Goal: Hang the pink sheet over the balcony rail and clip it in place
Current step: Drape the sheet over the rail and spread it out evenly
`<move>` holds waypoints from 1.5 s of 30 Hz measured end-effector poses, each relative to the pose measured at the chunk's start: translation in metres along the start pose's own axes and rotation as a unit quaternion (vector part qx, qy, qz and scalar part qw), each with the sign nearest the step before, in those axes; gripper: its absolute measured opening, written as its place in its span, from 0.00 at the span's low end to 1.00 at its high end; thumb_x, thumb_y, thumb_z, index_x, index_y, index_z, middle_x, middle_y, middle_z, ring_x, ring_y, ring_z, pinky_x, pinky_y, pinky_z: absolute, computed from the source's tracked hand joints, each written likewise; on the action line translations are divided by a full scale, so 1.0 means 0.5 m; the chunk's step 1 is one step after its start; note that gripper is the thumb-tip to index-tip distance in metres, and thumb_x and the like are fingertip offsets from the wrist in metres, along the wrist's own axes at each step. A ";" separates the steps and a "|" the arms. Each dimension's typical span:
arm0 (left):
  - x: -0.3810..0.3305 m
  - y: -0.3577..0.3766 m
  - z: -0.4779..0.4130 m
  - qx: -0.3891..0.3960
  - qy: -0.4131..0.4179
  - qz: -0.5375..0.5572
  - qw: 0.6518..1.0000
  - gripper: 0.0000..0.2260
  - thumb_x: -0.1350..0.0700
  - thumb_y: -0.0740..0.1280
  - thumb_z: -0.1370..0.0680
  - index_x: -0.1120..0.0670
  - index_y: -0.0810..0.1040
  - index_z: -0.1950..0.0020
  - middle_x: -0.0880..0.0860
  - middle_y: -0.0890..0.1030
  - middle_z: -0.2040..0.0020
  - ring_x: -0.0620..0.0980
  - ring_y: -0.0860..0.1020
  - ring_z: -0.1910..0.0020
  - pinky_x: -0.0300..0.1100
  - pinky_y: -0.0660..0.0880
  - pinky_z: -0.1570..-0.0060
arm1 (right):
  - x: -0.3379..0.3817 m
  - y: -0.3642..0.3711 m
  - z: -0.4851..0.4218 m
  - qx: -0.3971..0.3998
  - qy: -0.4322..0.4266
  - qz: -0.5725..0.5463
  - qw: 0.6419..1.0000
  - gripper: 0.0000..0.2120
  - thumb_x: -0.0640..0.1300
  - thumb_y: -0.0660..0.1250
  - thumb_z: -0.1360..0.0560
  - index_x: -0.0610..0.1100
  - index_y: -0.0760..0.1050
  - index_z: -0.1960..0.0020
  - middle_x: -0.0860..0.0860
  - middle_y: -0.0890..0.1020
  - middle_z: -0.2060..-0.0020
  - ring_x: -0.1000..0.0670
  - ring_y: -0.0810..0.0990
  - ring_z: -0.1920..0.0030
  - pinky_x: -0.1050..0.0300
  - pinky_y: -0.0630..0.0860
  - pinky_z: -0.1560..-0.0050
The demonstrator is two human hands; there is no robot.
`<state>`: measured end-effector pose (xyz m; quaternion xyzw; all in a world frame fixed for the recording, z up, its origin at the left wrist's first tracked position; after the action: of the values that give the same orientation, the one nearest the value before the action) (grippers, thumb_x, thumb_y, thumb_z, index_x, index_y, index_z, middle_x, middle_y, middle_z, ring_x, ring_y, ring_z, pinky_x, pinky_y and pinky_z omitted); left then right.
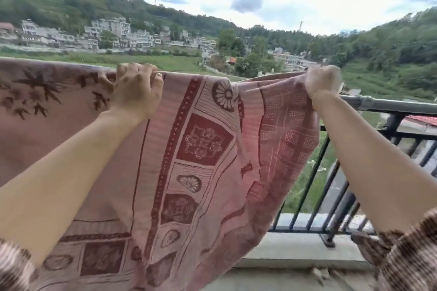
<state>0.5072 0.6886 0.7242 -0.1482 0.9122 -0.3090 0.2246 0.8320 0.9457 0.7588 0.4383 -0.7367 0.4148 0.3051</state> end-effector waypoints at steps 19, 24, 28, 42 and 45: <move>-0.432 0.191 0.244 0.197 0.096 0.122 0.968 0.32 0.27 0.57 0.30 0.53 0.68 0.43 0.48 0.75 0.52 0.48 0.74 0.58 0.41 0.72 0.60 | 0.035 0.038 0.171 0.477 -0.040 -0.263 0.838 0.20 0.37 0.52 0.22 0.45 0.78 0.66 0.50 0.78 0.69 0.53 0.74 0.68 0.60 0.73 0.60; -0.454 0.172 0.194 0.102 0.064 0.198 0.973 0.08 0.54 0.61 0.22 0.54 0.72 0.59 0.51 0.77 0.63 0.55 0.75 0.64 0.40 0.66 0.67 | -0.001 0.030 0.143 0.474 -0.060 -0.281 0.832 0.12 0.29 0.52 0.29 0.39 0.72 0.59 0.46 0.79 0.62 0.48 0.79 0.60 0.54 0.79 0.54; -0.394 0.107 0.144 0.000 -0.009 0.261 0.965 0.09 0.57 0.61 0.21 0.58 0.77 0.59 0.50 0.79 0.65 0.51 0.77 0.66 0.36 0.68 0.70 | -0.160 0.039 0.109 0.399 -0.120 -0.198 0.887 0.09 0.31 0.59 0.25 0.38 0.78 0.54 0.44 0.83 0.65 0.50 0.81 0.68 0.54 0.79 0.63; -0.605 0.079 0.114 -0.043 -0.020 -0.062 0.997 0.15 0.67 0.66 0.28 0.58 0.71 0.42 0.54 0.78 0.60 0.50 0.74 0.65 0.38 0.68 0.66 | -0.301 0.171 -0.073 0.441 0.118 -0.363 0.813 0.17 0.38 0.53 0.18 0.35 0.78 0.57 0.45 0.83 0.72 0.49 0.83 0.73 0.60 0.79 0.74; -0.737 0.081 0.068 -0.055 0.044 -0.040 0.997 0.11 0.66 0.66 0.27 0.58 0.74 0.46 0.45 0.72 0.68 0.39 0.69 0.72 0.27 0.65 0.73 | -0.332 0.143 -0.141 0.445 0.103 -0.365 0.811 0.15 0.38 0.53 0.18 0.39 0.77 0.54 0.49 0.84 0.72 0.53 0.83 0.72 0.60 0.81 0.67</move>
<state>0.8342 0.8534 0.7918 -0.1833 0.9302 -0.2731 0.1631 0.8449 1.0925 0.6322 0.7177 -0.2217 0.5981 0.2795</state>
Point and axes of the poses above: each hand's wrist, its own z-axis away from the middle knuckle, its own y-axis out of the palm, x = y × z, the point moved 10 cm from there along -z, towards the middle knuckle
